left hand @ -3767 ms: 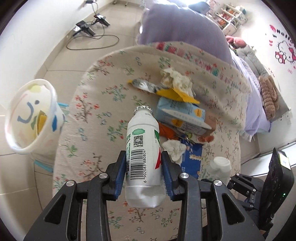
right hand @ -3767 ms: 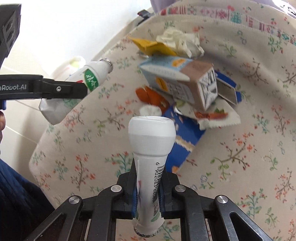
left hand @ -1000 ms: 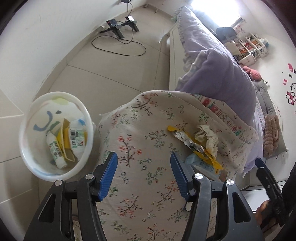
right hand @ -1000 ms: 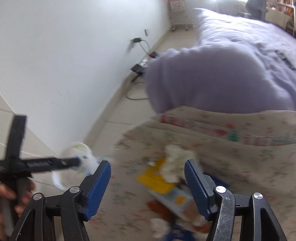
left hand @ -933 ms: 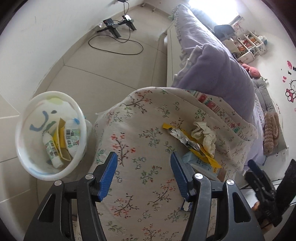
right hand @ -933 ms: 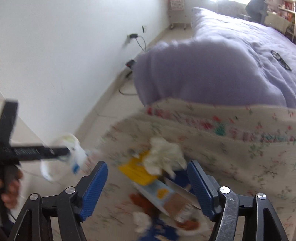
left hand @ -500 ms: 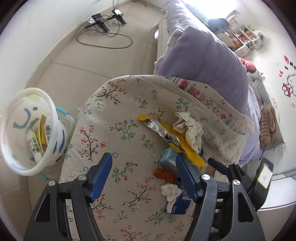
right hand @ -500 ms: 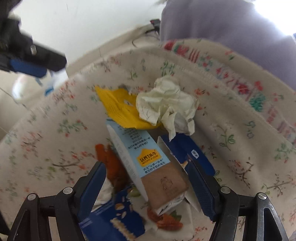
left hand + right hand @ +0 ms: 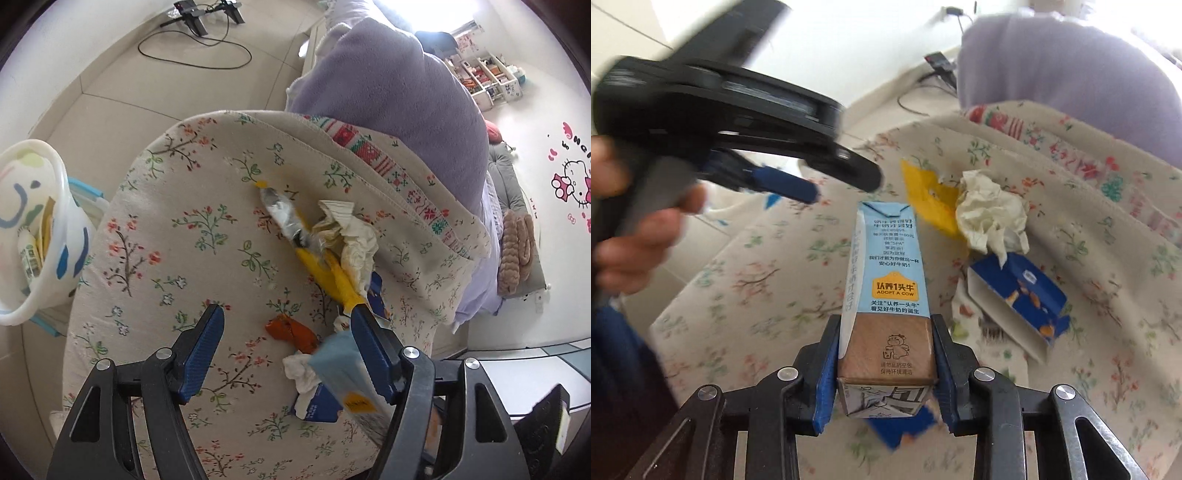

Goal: Collect trash
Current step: 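Grasp the milk carton with the right tool while the left tool grasps the yellow snack bag, then carry the snack bag and carton to the bucket and release both, then grasp the white tissue with the left tool while the right tool grasps a wrapper, then carry the tissue and wrapper to the bucket and release them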

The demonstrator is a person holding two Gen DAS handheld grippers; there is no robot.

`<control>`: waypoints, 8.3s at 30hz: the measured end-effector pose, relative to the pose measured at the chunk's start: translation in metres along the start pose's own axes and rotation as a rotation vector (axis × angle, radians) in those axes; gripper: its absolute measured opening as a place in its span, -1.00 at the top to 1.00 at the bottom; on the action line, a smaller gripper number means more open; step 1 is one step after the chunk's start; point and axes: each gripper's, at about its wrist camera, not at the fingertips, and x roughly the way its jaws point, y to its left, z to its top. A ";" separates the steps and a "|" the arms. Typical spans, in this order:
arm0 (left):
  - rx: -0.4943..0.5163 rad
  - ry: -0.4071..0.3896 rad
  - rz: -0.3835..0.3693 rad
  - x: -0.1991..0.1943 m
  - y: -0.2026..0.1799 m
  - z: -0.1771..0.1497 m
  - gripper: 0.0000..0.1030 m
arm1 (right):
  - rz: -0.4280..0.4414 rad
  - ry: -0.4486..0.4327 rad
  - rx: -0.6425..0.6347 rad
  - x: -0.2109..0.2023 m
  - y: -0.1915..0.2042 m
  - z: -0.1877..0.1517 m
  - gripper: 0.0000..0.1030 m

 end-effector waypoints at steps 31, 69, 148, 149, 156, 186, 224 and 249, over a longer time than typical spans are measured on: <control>0.168 0.022 0.207 0.050 -0.025 -0.022 0.59 | -0.130 -0.118 0.296 -0.045 -0.081 -0.022 0.24; -0.230 -0.142 0.278 -0.092 0.197 0.030 0.52 | 0.163 -0.088 0.235 0.064 0.047 0.052 0.24; 0.337 0.052 0.225 0.069 -0.057 -0.060 -0.35 | -0.067 0.062 0.666 0.028 -0.129 -0.035 -0.57; 0.345 0.066 0.217 0.075 -0.060 -0.063 -0.35 | -0.052 0.076 0.683 0.031 -0.131 -0.039 -0.57; 0.282 0.063 0.200 0.104 -0.061 -0.062 -0.34 | -0.010 0.113 0.749 0.040 -0.136 -0.053 -0.57; 0.142 -0.018 0.115 0.069 -0.042 -0.061 0.78 | 0.128 0.160 0.939 0.085 -0.139 -0.070 0.26; 0.025 -0.138 0.017 -0.040 0.018 -0.038 0.78 | -0.210 -0.275 0.512 -0.048 -0.074 -0.022 0.82; -0.217 -0.251 0.099 -0.130 0.159 -0.001 0.78 | -0.016 -0.262 0.272 0.037 0.061 0.053 0.83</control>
